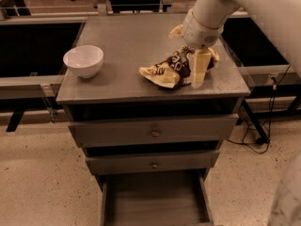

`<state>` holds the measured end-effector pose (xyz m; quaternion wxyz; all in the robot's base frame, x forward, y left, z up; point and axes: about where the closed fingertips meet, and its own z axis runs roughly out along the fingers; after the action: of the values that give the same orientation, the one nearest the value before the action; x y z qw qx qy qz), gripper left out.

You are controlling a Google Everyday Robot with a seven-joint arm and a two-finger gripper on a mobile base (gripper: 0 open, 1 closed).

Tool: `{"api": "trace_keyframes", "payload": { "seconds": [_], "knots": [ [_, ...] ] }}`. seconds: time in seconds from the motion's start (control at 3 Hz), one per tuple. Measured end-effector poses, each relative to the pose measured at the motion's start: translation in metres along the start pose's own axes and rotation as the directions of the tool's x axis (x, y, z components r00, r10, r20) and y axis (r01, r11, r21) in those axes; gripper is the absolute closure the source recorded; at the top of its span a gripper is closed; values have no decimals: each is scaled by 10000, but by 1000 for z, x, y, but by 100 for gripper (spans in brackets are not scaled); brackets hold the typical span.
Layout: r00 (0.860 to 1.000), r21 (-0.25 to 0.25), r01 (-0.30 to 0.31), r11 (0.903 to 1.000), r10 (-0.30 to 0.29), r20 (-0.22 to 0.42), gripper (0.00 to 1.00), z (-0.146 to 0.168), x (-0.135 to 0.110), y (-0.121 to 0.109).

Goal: Place brown chip bag into bottom drawer

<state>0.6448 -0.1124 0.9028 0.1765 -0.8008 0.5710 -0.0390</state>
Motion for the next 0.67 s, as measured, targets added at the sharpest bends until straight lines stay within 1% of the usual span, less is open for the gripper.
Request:
{"api": "trace_keyframes", "payload": {
  "seconds": [0.33, 0.67],
  "knots": [
    [9995, -114, 96, 9999, -92, 286, 18, 32, -4, -14],
    [9991, -96, 422, 9991, -421, 97, 41, 47, -12, -17]
  ]
}}
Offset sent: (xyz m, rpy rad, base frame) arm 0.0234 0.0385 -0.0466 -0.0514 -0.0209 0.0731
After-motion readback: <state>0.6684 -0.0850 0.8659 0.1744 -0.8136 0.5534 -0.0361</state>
